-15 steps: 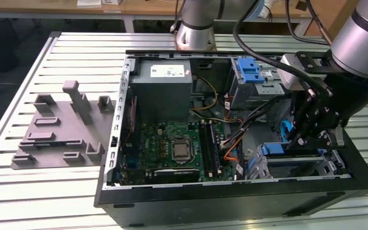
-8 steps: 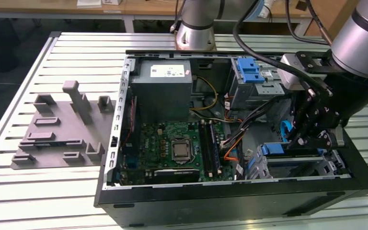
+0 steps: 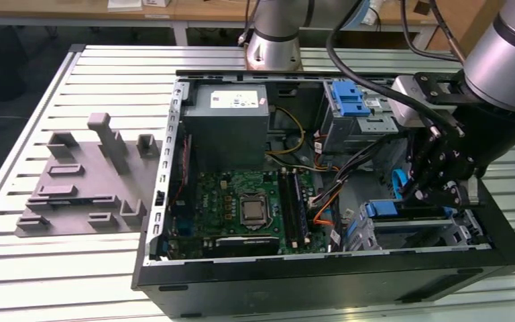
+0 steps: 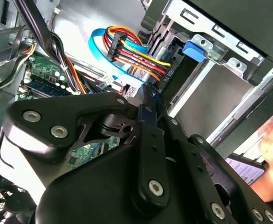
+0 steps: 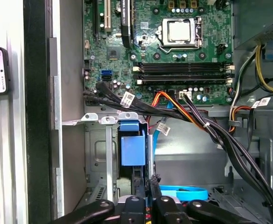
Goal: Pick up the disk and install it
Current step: 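Insert the second disk wire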
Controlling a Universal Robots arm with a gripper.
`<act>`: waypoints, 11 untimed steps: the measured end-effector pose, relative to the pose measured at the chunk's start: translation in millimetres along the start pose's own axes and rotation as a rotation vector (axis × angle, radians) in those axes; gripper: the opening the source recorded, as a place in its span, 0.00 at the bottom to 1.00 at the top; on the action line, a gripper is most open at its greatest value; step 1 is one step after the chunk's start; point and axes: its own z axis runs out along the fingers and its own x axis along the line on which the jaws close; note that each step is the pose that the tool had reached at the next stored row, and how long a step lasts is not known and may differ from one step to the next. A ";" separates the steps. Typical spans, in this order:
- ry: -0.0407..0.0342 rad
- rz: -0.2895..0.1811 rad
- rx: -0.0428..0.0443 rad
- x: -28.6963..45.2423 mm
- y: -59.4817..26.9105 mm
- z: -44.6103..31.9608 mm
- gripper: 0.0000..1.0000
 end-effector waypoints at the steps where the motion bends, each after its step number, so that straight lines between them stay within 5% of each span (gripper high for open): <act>1: -0.0041 0.000 -0.0002 0.1 0.0 0.1 0.16; 11: -0.0246 0.000 -0.0011 0.4 -0.1 -4.7 0.16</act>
